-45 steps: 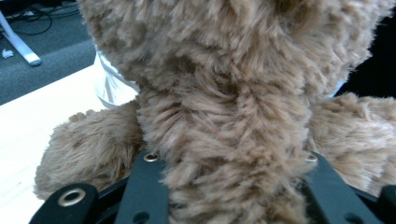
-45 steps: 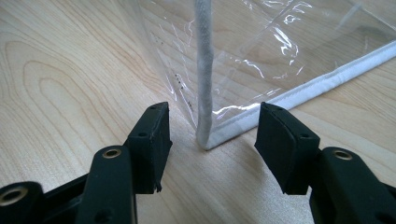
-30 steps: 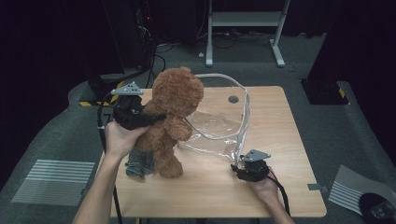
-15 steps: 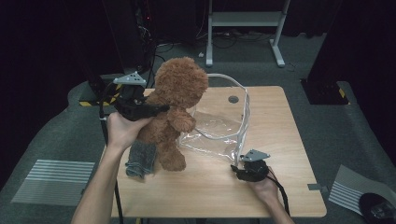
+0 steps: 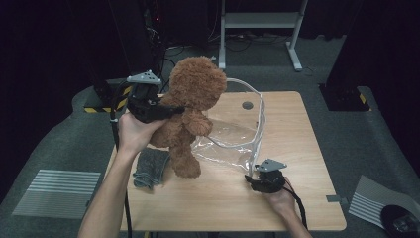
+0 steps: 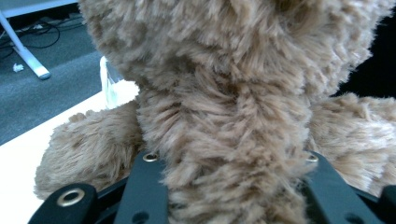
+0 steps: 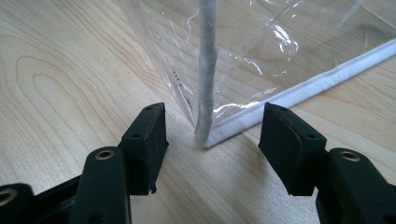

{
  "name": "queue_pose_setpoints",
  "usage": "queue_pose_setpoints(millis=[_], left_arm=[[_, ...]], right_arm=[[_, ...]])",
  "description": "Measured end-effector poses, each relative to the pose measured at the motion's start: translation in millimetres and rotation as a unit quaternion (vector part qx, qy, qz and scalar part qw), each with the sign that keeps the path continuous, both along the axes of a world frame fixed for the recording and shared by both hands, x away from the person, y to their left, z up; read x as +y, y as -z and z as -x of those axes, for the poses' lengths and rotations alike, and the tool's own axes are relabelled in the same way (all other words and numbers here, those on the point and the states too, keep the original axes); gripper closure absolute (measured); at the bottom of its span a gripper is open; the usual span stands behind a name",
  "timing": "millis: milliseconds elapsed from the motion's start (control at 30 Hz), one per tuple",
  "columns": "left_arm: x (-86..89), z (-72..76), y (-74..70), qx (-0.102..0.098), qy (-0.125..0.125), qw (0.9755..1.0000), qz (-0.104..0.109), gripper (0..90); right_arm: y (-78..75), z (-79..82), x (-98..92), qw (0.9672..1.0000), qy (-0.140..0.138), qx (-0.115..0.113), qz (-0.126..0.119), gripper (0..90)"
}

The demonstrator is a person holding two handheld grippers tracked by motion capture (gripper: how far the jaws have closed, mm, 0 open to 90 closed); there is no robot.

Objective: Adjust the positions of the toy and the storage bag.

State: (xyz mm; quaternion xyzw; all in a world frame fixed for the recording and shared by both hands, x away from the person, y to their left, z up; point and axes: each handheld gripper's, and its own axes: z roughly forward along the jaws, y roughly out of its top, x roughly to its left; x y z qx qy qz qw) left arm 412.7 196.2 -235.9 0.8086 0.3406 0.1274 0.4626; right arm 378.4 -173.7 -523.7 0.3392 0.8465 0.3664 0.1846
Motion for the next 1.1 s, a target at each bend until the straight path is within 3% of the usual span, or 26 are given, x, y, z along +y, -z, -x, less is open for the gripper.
queue_pose_setpoints(millis=[700, 1100], left_arm=[[-8.9, -9.8, -11.5, -0.002, 0.000, 1.0000, 0.001, 64.0], [-14.3, -8.7, -23.0, -0.013, -0.005, 0.9999, -0.002, 64.0]], right_arm=[[0.4, 0.7, 1.8, 0.9999, -0.002, -0.006, 0.011, 41.1], [0.2, 1.6, 1.9, 0.9999, -0.002, -0.008, 0.009, 41.0]])
